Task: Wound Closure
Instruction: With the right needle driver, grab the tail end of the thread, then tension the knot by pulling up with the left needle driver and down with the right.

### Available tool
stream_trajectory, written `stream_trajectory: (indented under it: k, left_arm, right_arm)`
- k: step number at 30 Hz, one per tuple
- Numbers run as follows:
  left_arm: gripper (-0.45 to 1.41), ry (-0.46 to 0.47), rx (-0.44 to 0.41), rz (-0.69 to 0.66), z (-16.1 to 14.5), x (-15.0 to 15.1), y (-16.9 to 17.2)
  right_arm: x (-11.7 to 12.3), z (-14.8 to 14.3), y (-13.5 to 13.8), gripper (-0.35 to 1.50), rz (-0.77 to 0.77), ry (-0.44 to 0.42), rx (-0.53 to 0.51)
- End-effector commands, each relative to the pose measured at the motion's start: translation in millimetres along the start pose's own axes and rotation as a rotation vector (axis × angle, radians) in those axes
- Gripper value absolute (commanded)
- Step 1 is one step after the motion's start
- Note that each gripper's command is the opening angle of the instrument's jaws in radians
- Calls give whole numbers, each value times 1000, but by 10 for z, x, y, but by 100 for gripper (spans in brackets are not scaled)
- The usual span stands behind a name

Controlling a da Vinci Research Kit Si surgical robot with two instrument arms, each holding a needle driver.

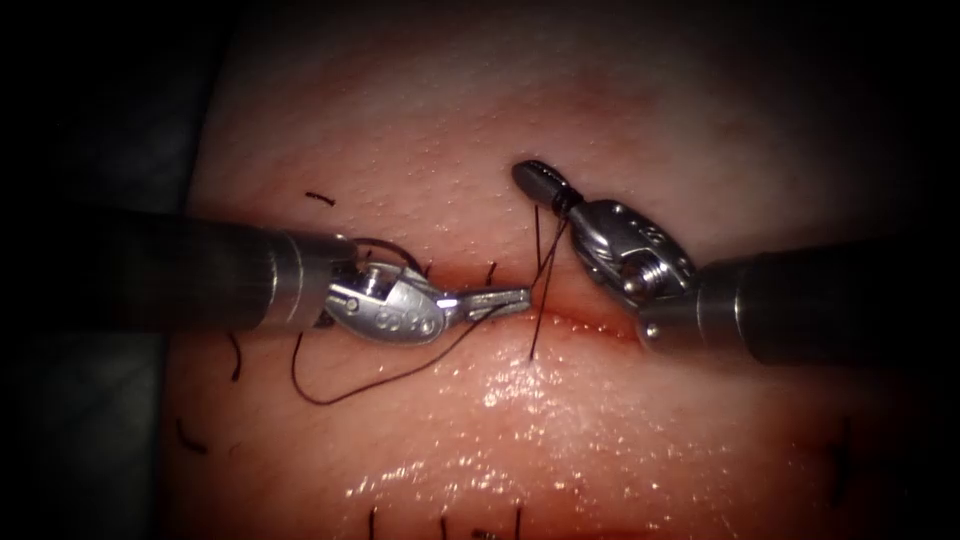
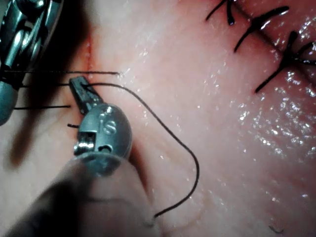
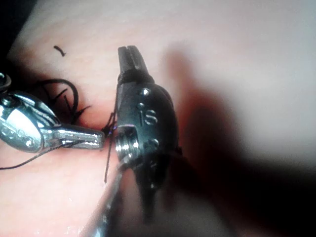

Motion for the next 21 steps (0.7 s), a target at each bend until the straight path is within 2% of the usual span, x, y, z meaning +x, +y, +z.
stream_trajectory:
  k: [1,6,10,13,16,21]
  left_arm:
    - [-45,-3,2,0,4,-3,1]
    - [-45,-9,3,-12,-3,-4,-10]
    - [-45,-21,15,-38,-10,-5,-34]
    - [-45,-44,39,-77,-13,-11,-61]
    - [-45,-70,89,-100,-14,-21,-84]
    - [-45,-115,134,-122,-5,-41,-109]
  right_arm:
    - [-8,1,-5,-35,1,6,4]
    - [-18,-16,-15,-35,6,15,23]
    - [-34,-46,-24,-35,-54,30,7]
    - [-56,-64,-28,-35,-93,61,-31]
    - [-68,-72,-31,-35,-107,54,-48]
    - [-78,-85,-37,-35,-120,53,-56]
